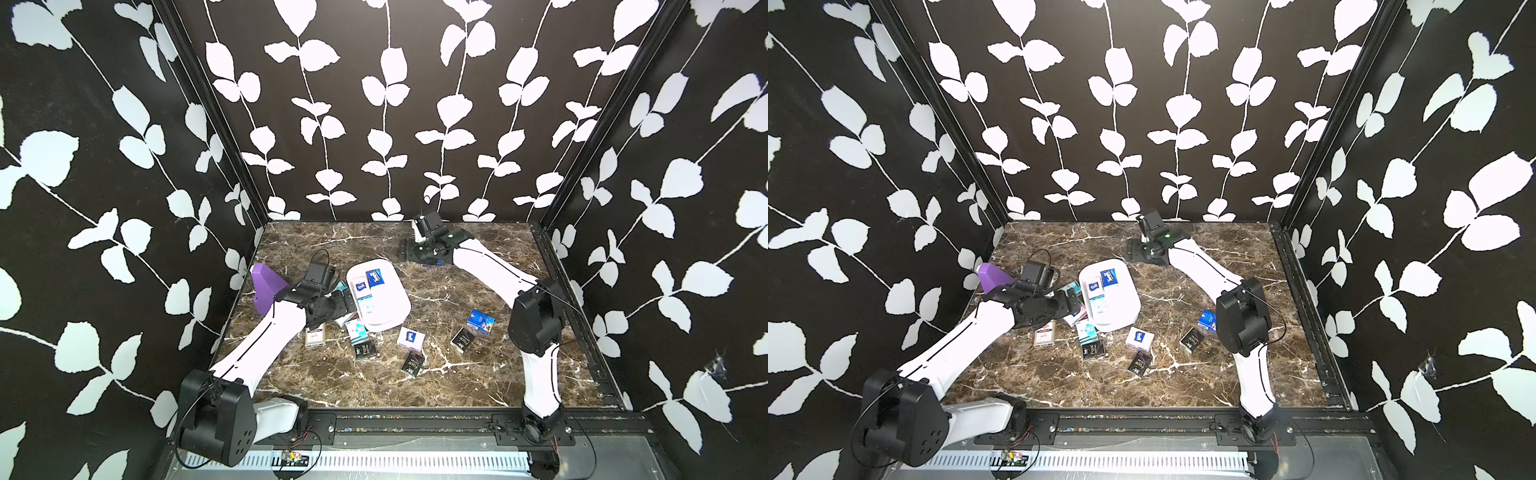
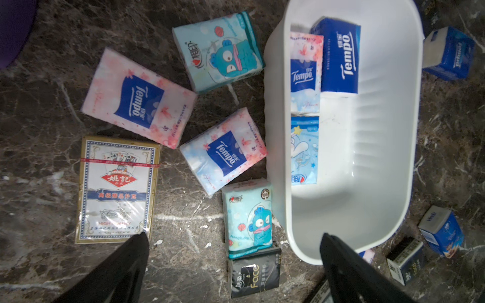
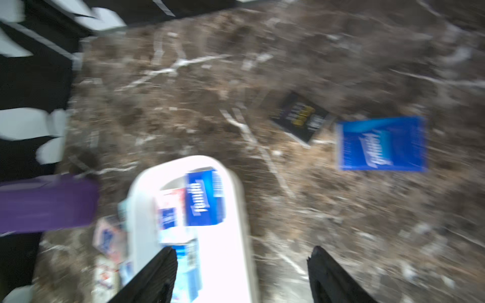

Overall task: Put the pocket tissues into the storage box
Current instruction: Pick up the pocket tissues from the center of the board.

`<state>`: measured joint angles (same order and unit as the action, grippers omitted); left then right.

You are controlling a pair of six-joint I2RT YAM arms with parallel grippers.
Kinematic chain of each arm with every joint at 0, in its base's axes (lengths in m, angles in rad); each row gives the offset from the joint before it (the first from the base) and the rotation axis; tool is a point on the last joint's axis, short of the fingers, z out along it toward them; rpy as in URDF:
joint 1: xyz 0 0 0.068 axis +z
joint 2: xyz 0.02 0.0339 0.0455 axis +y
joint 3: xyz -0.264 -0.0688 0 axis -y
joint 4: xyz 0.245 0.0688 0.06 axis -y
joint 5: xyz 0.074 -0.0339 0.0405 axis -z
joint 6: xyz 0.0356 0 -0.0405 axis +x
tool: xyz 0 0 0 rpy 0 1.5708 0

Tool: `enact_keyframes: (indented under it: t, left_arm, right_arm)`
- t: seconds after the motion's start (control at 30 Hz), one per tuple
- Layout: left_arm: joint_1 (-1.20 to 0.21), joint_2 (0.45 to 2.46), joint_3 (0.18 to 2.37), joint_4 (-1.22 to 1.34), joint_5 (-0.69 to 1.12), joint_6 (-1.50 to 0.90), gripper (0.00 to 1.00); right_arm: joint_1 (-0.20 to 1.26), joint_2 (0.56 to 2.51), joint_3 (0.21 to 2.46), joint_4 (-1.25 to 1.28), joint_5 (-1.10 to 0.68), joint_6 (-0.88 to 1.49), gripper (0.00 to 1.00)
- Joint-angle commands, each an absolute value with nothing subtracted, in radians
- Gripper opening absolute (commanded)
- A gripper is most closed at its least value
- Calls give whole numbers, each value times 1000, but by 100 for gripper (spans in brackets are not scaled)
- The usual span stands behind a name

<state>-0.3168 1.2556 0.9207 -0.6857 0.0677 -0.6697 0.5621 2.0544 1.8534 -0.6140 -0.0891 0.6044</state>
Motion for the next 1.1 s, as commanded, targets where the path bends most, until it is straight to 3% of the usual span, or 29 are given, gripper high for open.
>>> enact_keyframes:
  t: [0.0, 0.43, 0.7, 1.07]
  left_arm:
    - [-311, 1267, 955, -683, 85, -680, 99]
    - [-311, 1284, 953, -624, 68, -729, 99]
    - [-311, 1225, 890, -619, 21, -745, 99]
    - [-311, 1181, 859, -639, -7, -749, 99]
  right_arm:
    - [516, 2045, 1817, -646, -35, 688, 81]
    - [448, 2220, 1912, -525, -62, 1268, 83]
    - [438, 2231, 1902, -519, 58, 1539, 83]
    - [406, 2381, 2097, -625, 54, 1712, 81]
